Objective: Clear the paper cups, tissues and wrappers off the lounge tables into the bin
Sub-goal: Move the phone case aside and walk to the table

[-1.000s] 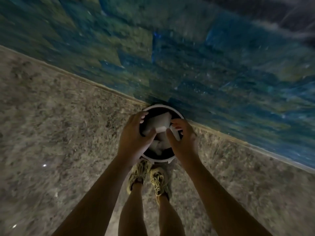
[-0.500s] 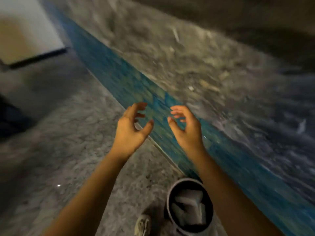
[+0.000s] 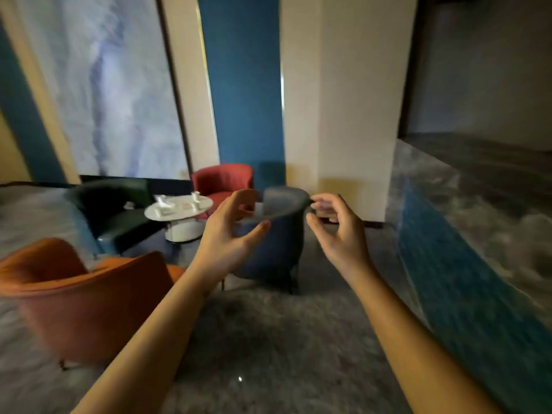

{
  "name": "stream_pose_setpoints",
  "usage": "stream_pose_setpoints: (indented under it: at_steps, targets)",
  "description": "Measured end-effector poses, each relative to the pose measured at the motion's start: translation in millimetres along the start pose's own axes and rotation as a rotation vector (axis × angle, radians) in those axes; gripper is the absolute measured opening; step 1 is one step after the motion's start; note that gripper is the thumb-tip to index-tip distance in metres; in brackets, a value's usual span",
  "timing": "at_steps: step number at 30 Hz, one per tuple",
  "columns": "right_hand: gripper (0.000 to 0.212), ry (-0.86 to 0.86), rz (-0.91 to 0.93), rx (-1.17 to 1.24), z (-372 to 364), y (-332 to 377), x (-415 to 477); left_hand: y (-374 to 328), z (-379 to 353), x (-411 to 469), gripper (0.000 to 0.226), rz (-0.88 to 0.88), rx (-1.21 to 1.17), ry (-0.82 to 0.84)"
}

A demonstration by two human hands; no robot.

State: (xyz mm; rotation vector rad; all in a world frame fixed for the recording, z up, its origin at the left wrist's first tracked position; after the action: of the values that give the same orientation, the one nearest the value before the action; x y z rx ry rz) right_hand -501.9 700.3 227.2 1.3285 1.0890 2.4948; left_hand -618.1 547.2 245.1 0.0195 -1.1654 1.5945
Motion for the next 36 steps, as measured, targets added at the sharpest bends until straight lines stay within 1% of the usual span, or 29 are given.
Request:
stream_pose_setpoints:
  at_steps: [4, 7, 11, 15, 19, 21, 26, 29, 31, 34, 36]
  targets:
    - [0.022, 0.114, 0.146, 0.119, -101.6, 38.4, 72.0, 32.0, 110.4, -5.4, 0.042, 0.049, 0.132, -0.154]
    - [0.021, 0.186, 0.204, 0.19, -166.0, 56.7, 106.1, 54.2, 170.2, -18.3, 0.039, 0.063, 0.189, -0.256]
    - [0.02, 0.257, 0.235, 0.321, -233.7, 69.1, 137.9, 86.3, 225.9, -34.4, 0.039, 0.147, 0.232, -0.349]
    - [0.024, 0.37, 0.254, 0.372, -277.8, 68.8, 156.3, 112.0, 255.9, -45.4, 0.04, 0.247, 0.27, -0.425]
    - [0.033, 0.424, 0.262, 0.424, -302.4, 57.0, 167.8, 128.7, 260.1, -46.6, 0.036, 0.29, 0.278, -0.479]
    - [0.037, 0.456, 0.259, 0.427, -308.6, 47.3, 172.3, 137.6, 254.8, -43.6, 0.038, 0.315, 0.292, -0.487]
    - [0.029, 0.486, 0.215, 0.431, -302.1, 3.9, 188.7, 161.8, 233.7, -15.0, 0.036, 0.315, 0.291, -0.497]
    - [0.023, 0.472, 0.192, 0.39, -290.5, -32.1, 200.3, 184.4, 214.2, 8.3, 0.034, 0.307, 0.237, -0.486]
    - [0.019, 0.458, 0.16, 0.359, -285.0, -61.4, 207.8, 203.0, 198.1, 23.7, 0.034, 0.311, 0.224, -0.469]
    - [0.019, 0.472, 0.094, 0.339, -283.7, -106.6, 215.5, 237.2, 173.1, 46.1, 0.035, 0.336, 0.195, -0.429]
    - [0.018, 0.488, 0.083, 0.313, -287.2, -134.1, 219.6, 262.6, 157.2, 60.0, 0.035, 0.367, 0.171, -0.402]
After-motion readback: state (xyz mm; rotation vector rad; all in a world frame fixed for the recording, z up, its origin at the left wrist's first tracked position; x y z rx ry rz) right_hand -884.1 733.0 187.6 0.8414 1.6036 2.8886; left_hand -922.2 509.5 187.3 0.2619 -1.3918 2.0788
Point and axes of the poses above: each hand's wrist, its own x-axis towards the middle knuckle, its own z-axis out of the back of the hand, y = z × x, the point moved 5 cm from there along x, towards the middle knuckle, and after that the axes turned 13 degrees about y, right-handed, at the moved point
